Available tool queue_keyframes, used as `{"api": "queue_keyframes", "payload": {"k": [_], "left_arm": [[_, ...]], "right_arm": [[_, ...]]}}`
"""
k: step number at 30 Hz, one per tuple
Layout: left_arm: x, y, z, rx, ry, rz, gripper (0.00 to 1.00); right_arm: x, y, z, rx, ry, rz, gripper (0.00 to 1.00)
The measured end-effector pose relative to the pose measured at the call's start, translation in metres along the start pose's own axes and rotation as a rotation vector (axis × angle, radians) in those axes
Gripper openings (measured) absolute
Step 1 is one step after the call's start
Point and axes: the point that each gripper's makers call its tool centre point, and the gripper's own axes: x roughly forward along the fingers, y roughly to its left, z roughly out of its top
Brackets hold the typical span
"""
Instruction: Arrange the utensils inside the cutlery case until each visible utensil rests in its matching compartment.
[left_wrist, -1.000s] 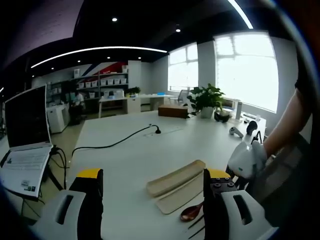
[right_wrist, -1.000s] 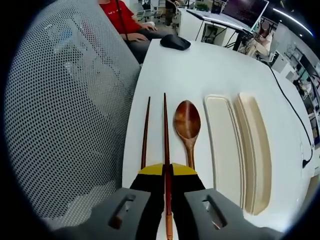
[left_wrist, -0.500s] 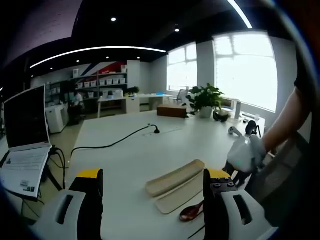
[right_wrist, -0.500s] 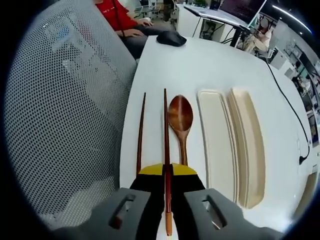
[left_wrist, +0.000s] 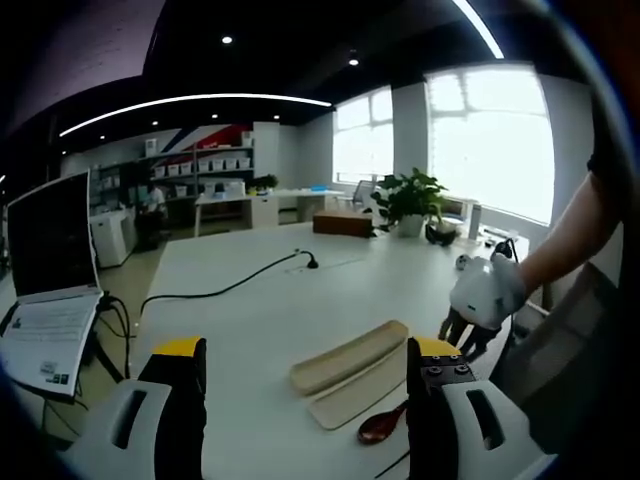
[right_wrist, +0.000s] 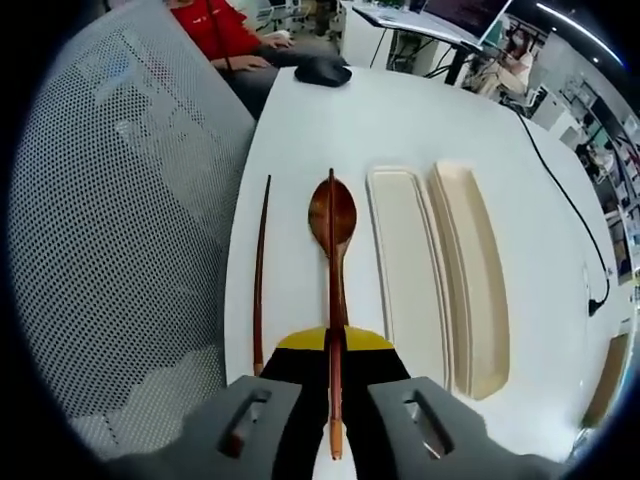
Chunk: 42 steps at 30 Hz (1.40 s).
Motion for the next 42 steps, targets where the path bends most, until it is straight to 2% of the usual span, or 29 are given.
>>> {"api": "queue_keyframes", "payload": {"k": [11, 21, 29, 42], "left_arm": [[0.000, -0.001, 0.000, -0.001, -0.001, 0.000, 0.85], [0.000, -0.001, -0.001, -0.001, 0.004, -0.002, 0.85], [-0.001, -0.001, -0.002, -0.003, 0.004, -0.001, 0.85], [0.000, -0.003, -0.002, -0.002, 0.007, -0.011, 0.85]], "right_arm": [[-0.010, -0.026, -0.013, 0.026, 0.066, -0.048, 0.00], [-0.017, -0.046, -0.017, -0.012, 0.101, -0.087, 0.00], [-0.021, -0.059, -0.012, -0.027, 0.107, -0.102, 0.00], [-0.025, -0.085, 0.009, -0.077, 0.118, -0.136, 0.00]]}}
